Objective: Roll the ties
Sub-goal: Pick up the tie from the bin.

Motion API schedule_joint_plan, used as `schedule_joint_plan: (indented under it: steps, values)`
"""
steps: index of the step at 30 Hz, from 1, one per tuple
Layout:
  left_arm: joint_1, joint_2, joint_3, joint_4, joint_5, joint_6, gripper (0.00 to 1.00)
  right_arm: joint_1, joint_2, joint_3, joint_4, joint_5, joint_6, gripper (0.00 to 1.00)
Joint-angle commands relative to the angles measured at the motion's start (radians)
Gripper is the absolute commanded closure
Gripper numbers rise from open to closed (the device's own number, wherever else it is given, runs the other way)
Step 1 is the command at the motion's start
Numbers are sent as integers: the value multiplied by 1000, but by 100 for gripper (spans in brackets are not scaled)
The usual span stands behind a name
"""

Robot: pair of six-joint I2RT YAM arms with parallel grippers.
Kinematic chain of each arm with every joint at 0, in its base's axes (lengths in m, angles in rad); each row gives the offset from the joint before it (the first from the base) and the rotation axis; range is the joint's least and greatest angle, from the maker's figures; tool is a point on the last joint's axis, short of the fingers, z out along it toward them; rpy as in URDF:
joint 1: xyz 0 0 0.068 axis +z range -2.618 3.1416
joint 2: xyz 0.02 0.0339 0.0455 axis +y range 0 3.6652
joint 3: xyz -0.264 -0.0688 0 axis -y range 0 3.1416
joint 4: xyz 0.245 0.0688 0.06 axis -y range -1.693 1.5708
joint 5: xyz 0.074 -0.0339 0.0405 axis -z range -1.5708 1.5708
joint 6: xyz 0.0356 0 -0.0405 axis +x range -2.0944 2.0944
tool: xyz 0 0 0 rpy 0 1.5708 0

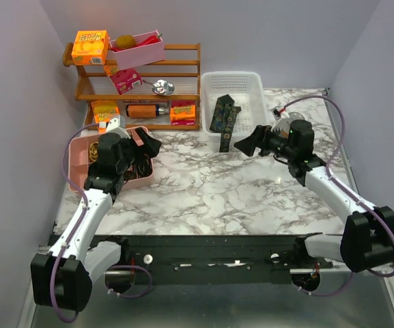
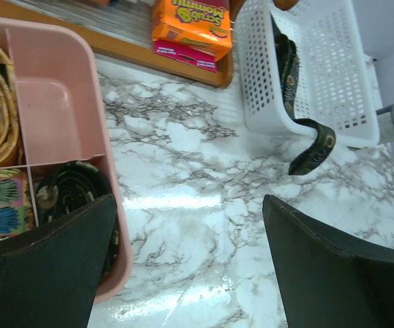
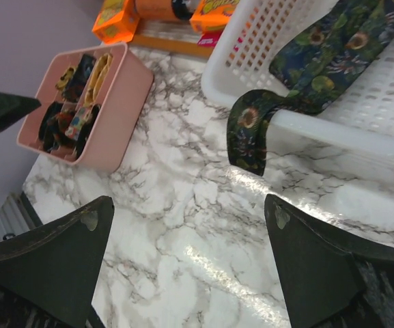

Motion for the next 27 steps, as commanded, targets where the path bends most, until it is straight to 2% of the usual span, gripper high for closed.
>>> schedule_joint_plan:
  steps: [1, 7, 12, 14, 17, 21, 27]
  values:
    - [4, -29, -35, 156, 182, -33, 1, 55, 85, -16, 7, -30, -28, 0]
    - [4, -81, -59, 277, 321, -27, 1, 71, 226, -10, 116, -45, 7, 5]
    - [4, -101, -70, 316, 340, -27, 1, 76, 294, -30, 238, 27, 53, 10]
    - [4, -98, -78, 334, 354, -36, 1, 78, 338, -33, 312, 26, 80, 18]
    - [4, -87, -82, 351, 371, -38, 1, 84, 386, -37, 410, 41, 126, 25]
    - [4, -81, -90, 375, 389, -47, 1, 87, 461, -45, 524, 52, 188, 29]
    - [4, -79, -104, 425, 401, -61, 1, 98, 527, -76, 677, 79, 243, 29]
